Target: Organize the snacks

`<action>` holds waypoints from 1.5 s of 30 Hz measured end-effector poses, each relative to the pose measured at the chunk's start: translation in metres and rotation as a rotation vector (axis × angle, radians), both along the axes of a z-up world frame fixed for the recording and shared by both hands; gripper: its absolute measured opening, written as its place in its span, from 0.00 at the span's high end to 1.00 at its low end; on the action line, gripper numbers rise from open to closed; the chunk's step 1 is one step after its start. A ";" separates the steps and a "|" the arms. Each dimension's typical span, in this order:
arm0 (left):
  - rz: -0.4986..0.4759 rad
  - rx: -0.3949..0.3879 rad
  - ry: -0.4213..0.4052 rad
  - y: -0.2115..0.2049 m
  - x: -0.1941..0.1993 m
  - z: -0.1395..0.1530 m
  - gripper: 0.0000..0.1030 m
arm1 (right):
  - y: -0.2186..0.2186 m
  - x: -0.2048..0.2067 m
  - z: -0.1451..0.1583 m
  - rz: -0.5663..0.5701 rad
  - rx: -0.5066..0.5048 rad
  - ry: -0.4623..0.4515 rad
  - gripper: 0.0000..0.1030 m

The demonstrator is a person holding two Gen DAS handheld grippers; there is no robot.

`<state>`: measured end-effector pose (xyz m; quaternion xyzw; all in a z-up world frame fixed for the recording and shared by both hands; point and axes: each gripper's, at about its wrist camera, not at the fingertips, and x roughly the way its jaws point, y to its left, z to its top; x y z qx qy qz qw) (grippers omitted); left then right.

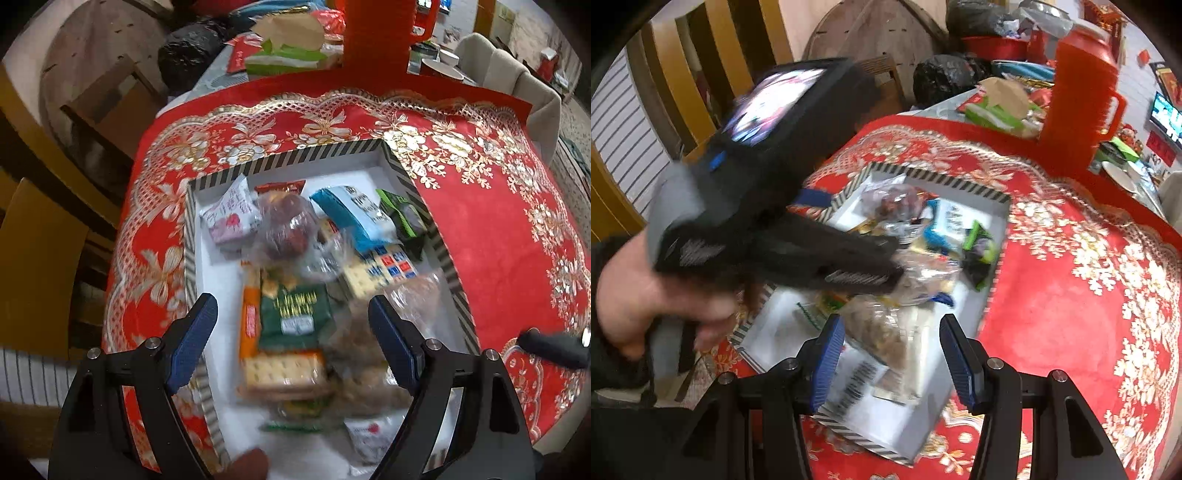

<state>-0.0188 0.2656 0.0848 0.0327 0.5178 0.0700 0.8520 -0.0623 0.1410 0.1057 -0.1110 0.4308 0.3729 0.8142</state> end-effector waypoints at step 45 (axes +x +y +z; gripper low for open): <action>0.171 0.042 0.041 -0.032 -0.040 -0.003 0.16 | -0.066 -0.001 0.012 0.046 0.057 -0.022 0.50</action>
